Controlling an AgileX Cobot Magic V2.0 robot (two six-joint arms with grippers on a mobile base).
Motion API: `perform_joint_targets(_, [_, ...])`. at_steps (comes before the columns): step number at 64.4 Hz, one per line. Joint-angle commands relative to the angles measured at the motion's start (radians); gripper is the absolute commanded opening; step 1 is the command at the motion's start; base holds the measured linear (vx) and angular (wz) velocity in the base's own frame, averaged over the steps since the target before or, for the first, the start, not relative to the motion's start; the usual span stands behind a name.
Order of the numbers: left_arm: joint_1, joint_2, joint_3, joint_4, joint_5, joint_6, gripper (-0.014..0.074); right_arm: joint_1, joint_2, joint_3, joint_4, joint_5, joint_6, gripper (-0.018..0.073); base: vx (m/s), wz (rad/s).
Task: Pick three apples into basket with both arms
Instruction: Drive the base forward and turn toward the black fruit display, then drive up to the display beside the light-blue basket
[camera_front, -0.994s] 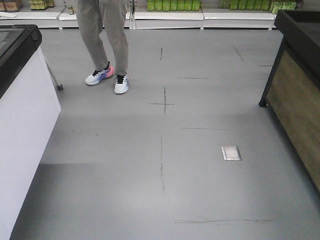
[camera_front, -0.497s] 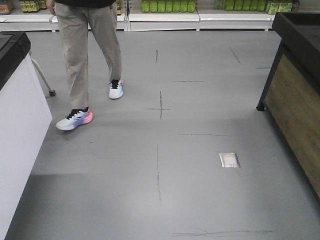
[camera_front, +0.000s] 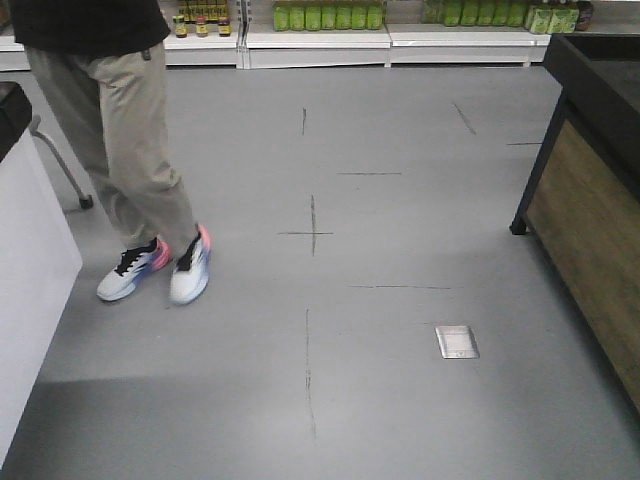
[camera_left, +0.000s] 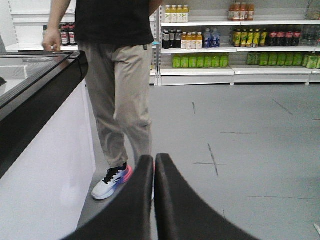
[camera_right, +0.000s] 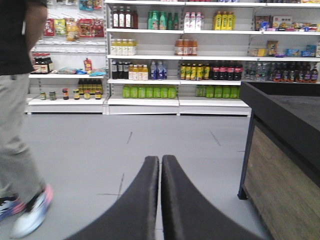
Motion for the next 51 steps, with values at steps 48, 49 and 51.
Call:
perform_joint_targets(48, [0.003, -0.013, -0.030, -0.006, -0.079, -0.007, -0.0006, -0.005, -0.012, 0.004, -0.009, -0.074, -0.001, -0.0008, 0.17, -0.32])
perform_joint_targets(49, [0.003, -0.013, -0.030, -0.006, -0.079, -0.007, -0.0006, -0.005, -0.012, 0.004, -0.009, -0.074, -0.001, -0.0008, 0.21, -0.23])
perform_joint_targets(51, [0.003, -0.013, -0.030, -0.006, -0.079, -0.007, -0.0006, -0.005, -0.012, 0.004, -0.009, -0.074, -0.001, -0.0008, 0.22, -0.21])
